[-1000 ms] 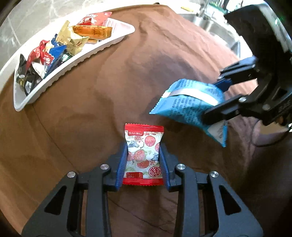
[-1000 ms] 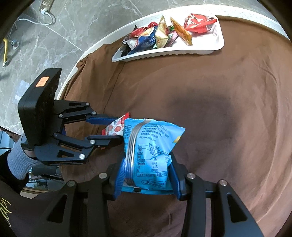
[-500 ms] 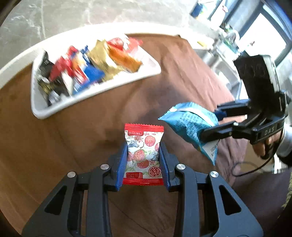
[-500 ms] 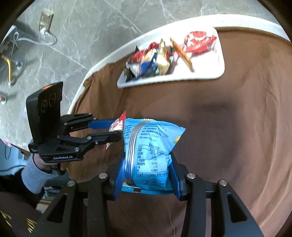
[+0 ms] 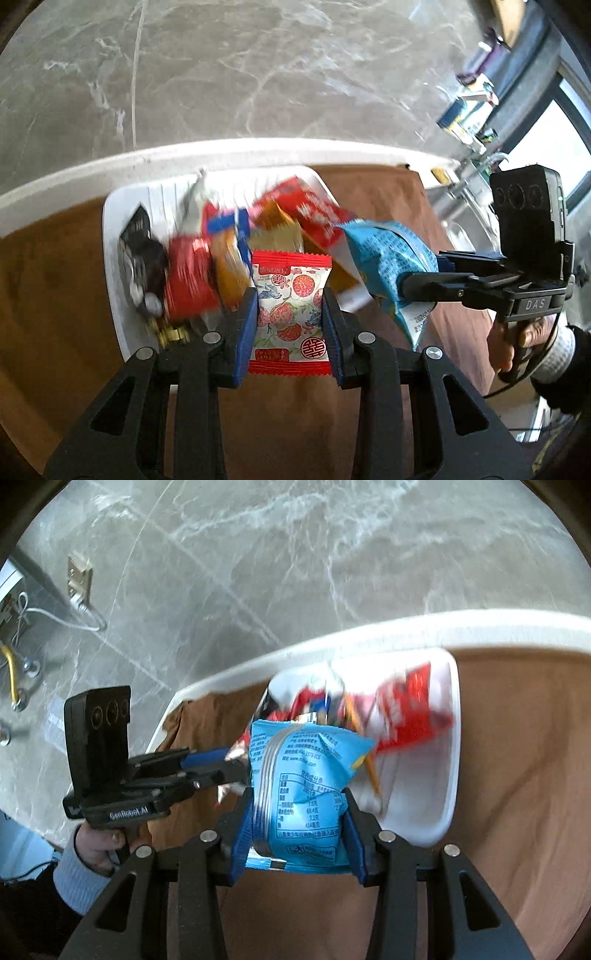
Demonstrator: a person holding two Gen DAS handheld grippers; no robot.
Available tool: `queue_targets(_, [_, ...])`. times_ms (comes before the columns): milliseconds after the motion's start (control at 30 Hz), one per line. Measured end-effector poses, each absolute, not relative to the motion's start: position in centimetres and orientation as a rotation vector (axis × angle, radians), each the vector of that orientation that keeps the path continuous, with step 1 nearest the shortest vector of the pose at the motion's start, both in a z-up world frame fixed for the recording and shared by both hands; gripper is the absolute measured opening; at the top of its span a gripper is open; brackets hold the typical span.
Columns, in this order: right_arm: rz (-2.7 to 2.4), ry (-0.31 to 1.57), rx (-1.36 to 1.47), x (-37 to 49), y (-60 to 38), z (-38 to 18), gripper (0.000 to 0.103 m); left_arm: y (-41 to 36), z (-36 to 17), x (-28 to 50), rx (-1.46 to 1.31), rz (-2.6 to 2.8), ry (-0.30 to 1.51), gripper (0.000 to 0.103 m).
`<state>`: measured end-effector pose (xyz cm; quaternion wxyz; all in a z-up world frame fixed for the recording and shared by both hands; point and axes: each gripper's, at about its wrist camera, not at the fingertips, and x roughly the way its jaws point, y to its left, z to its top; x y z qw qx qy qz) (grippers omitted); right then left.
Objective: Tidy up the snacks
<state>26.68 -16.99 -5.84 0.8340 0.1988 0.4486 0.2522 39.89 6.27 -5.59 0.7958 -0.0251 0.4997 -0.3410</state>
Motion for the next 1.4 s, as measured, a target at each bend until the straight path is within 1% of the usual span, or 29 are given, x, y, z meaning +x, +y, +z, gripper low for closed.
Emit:
queue_targets(67, [0.508,0.938,0.383,28.5,-16.6,-5.7,0.047,5.8,-5.9,41.6,-0.070,-0.701,1.069,0.032])
queue_targets(167, [0.472,0.936,0.347,31.0,-16.1,-6.3,0.049,5.5,-6.7,44.0,-0.109,-0.659,1.077,0.036])
queue_targets(233, [0.428,0.948,0.310,32.2,-15.7,-6.9,0.050,5.0,-7.7,45.3,-0.122,-0.642,1.095,0.053])
queue_targets(267, [0.410,0.955,0.296,32.7,-15.6,-7.2,0.053,4.9,-8.0,45.6,-0.123,-0.633,1.097,0.056])
queue_targets(367, [0.386,0.920,0.272,32.7,-15.9,-6.6,0.056,4.5,-8.4,46.1,-0.113,-0.610,1.087,0.058])
queue_targets(400, [0.381,0.905,0.264,32.5,-16.0,-6.3,0.059,4.5,-8.3,46.0,-0.105,-0.605,1.079,0.059])
queue_targets(433, [0.375,0.886,0.255,32.2,-16.2,-5.7,0.064,4.5,-8.2,45.9,-0.097,-0.597,1.064,0.064])
queue_targets(467, [0.376,0.870,0.258,32.1,-16.4,-5.3,0.065,4.6,-8.1,45.7,-0.097,-0.595,1.057,0.066])
queue_targets(600, [0.374,0.811,0.249,31.1,-16.8,-3.6,0.068,5.1,-7.0,44.5,-0.118,-0.583,1.013,0.067])
queue_targets(800, [0.371,0.753,0.263,28.5,-17.6,-1.9,0.069,5.3,-4.4,42.1,-0.087,-0.551,0.955,0.067])
queue_targets(867, [0.380,0.738,0.261,27.2,-17.5,-1.3,0.069,5.4,-3.4,41.2,-0.083,-0.553,0.937,0.070])
queue_targets(900, [0.377,0.729,0.255,26.4,-17.4,-1.0,0.070,5.3,-2.9,40.6,-0.076,-0.547,0.929,0.075])
queue_targets(933, [0.377,0.723,0.253,25.8,-17.3,-0.8,0.070,5.3,-2.3,40.0,-0.070,-0.543,0.923,0.077])
queue_targets(1000, [0.381,0.706,0.242,24.2,-17.0,-0.3,0.073,5.2,-1.3,39.0,-0.060,-0.538,0.903,0.077])
queue_targets(1100, [0.359,0.683,0.215,22.2,-16.8,0.4,0.082,4.9,0.1,37.2,-0.026,-0.510,0.884,0.089])
queue_targets(1133, [0.353,0.675,0.212,21.5,-16.9,0.6,0.086,4.9,0.7,36.4,-0.019,-0.503,0.868,0.090])
queue_targets(1233, [0.324,0.660,0.215,19.6,-17.3,1.1,0.087,4.7,2.2,34.7,-0.006,-0.489,0.845,0.090])
queue_targets(1300, [0.300,0.653,0.209,18.6,-17.4,1.3,0.091,4.6,3.0,33.7,0.004,-0.478,0.833,0.090])
queue_targets(1367, [0.284,0.639,0.211,17.3,-17.8,1.6,0.103,4.5,3.8,32.5,0.018,-0.470,0.817,0.093])
queue_targets(1400, [0.274,0.633,0.213,16.8,-18.0,1.8,0.103,4.4,4.2,31.8,0.032,-0.463,0.810,0.096])
